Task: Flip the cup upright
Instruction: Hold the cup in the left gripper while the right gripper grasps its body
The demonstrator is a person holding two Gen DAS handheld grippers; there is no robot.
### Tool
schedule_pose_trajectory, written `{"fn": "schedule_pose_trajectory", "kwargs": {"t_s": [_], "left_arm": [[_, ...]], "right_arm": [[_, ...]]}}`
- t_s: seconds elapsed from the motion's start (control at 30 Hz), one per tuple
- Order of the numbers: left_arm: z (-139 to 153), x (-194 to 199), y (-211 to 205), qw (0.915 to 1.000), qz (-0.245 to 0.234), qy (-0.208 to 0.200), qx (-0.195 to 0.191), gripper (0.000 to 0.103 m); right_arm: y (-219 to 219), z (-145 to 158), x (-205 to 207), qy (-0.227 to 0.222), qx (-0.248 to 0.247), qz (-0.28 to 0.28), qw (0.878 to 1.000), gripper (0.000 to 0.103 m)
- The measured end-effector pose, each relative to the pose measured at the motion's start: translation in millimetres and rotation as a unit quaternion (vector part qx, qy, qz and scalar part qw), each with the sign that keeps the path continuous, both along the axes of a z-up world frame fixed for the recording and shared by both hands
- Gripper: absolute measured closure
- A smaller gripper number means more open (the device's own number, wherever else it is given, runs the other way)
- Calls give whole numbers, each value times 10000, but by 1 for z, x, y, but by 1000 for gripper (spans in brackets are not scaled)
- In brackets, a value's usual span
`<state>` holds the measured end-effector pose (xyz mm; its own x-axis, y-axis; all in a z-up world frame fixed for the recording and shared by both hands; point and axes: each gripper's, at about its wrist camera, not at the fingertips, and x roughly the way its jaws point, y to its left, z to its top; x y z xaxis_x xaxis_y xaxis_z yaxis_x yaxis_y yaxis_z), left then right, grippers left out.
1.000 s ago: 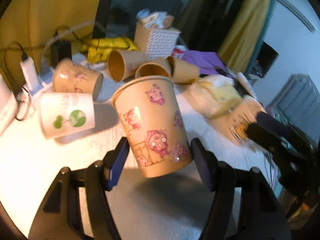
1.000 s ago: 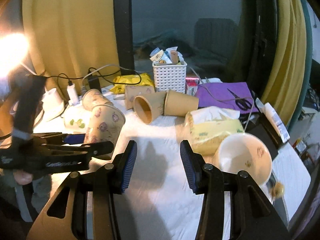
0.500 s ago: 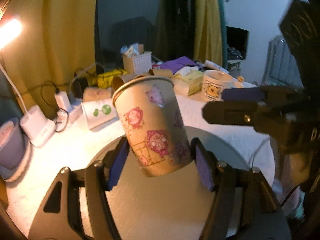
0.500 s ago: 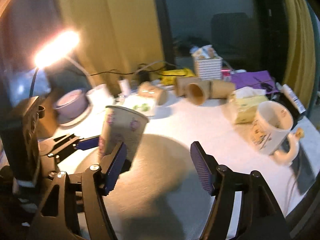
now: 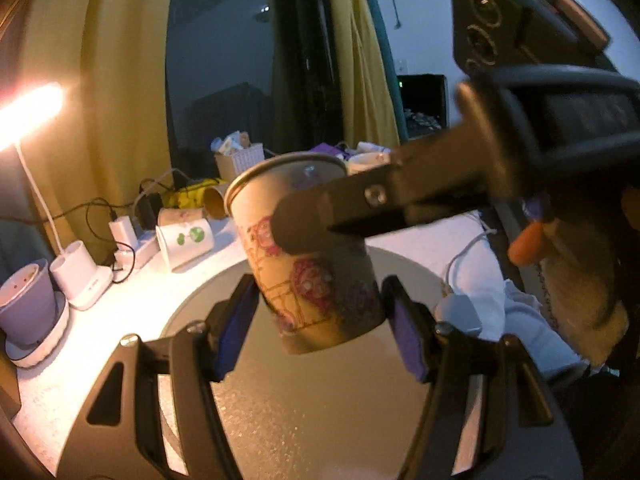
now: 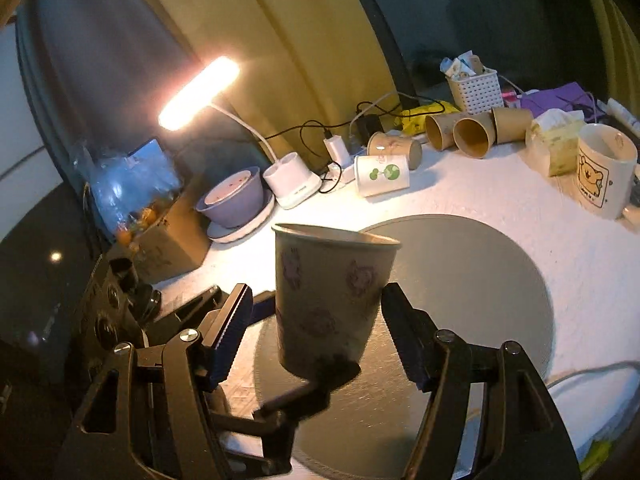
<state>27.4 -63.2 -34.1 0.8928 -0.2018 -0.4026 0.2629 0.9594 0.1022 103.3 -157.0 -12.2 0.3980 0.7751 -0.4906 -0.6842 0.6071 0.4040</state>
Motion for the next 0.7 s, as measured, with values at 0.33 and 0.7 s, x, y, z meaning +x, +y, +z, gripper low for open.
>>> {"fn": "schedule_pose_trajectory", "kwargs": {"t_s": [0.33, 0.7], "left_arm": [[-3, -12, 2, 9998, -38, -173, 38, 38], [-7, -2, 9, 9997, 224, 62, -33, 38]], "right_arm": [[2, -12, 11, 305, 22, 42, 9995, 32], [11, -20, 21, 449, 49, 39, 9990, 34]]}}
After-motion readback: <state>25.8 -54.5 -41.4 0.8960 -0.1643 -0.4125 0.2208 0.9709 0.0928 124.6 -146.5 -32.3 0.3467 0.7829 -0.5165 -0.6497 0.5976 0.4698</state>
